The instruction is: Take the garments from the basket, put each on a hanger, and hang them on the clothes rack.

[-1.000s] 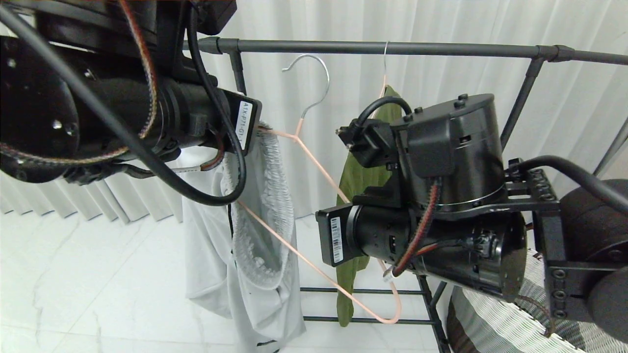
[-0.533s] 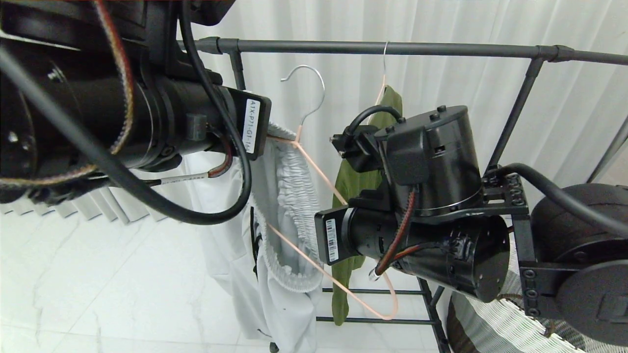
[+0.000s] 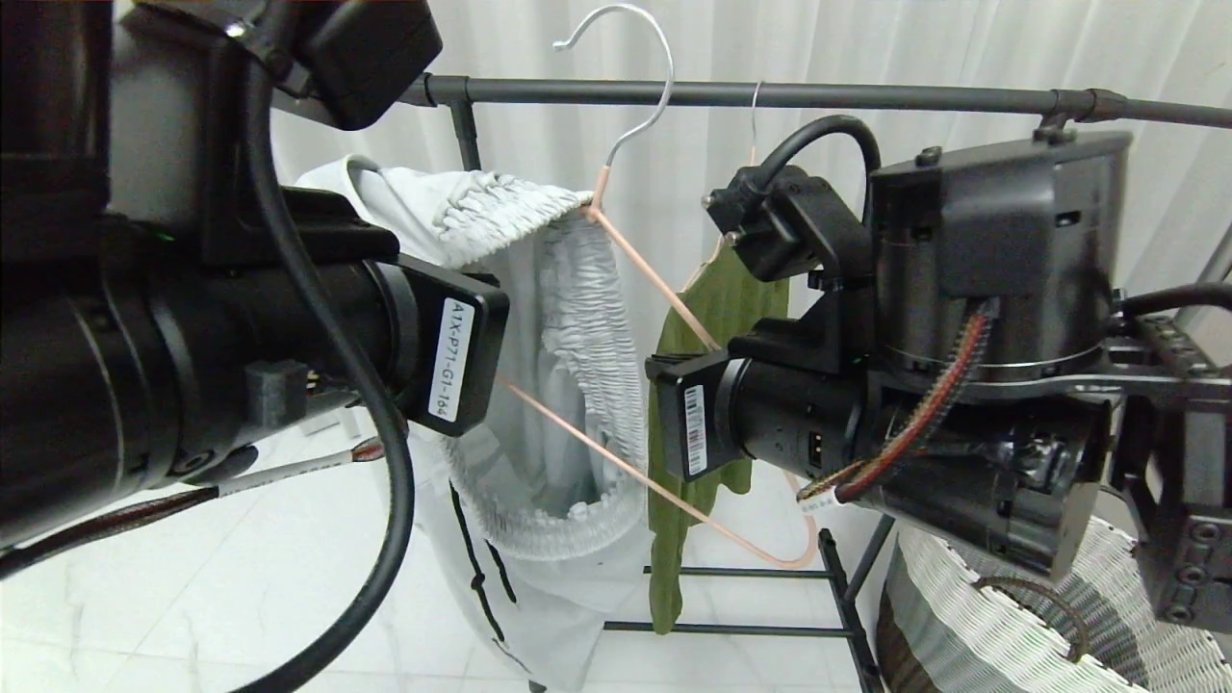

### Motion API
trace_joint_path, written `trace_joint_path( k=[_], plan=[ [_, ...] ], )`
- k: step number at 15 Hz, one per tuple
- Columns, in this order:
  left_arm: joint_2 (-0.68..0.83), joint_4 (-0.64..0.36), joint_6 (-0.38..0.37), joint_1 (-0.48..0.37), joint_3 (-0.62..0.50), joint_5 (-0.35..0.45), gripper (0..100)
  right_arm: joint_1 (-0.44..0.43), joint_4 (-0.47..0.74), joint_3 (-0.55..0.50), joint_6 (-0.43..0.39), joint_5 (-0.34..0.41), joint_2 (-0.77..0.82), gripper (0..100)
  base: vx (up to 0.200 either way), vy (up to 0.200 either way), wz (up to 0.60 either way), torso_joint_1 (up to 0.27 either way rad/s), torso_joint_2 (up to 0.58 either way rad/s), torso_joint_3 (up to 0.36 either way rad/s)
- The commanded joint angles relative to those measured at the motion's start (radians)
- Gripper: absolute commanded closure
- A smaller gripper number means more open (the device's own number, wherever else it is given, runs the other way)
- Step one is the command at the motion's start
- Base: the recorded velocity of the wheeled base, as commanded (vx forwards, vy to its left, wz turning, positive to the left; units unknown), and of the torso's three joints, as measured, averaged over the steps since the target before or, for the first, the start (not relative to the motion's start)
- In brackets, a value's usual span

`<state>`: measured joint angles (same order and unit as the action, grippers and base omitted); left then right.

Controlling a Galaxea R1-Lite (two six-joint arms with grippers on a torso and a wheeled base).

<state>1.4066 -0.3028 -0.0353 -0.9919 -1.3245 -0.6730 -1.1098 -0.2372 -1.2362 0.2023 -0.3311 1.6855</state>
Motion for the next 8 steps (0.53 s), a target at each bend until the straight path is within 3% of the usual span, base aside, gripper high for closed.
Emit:
trace_joint_path(
  k=[1,4,5,8],
  plan=[
    [-0.012,-0.001,-0.003,-0.005,0.008,0.000,100,-0.002,-0.020,0.038,-0.026,0.003,-0.052,100,0.000,0.000,0.00,0.000,0.00,0.000],
    [-0.009,-0.001,-0.003,-0.017,0.008,0.013,100,-0.007,-0.057,0.066,-0.078,0.001,-0.070,100,0.000,0.000,0.00,0.000,0.00,0.000],
    [-0.009,-0.001,-0.003,-0.025,0.010,0.027,0,-0.008,-0.071,0.064,-0.090,0.001,-0.070,100,0.000,0.000,0.00,0.000,0.00,0.000],
    [-0.008,0.001,-0.001,-0.039,0.010,0.044,0,-0.007,-0.128,0.069,-0.127,0.000,-0.063,100,0.000,0.000,0.00,0.000,0.00,0.000]
  ],
)
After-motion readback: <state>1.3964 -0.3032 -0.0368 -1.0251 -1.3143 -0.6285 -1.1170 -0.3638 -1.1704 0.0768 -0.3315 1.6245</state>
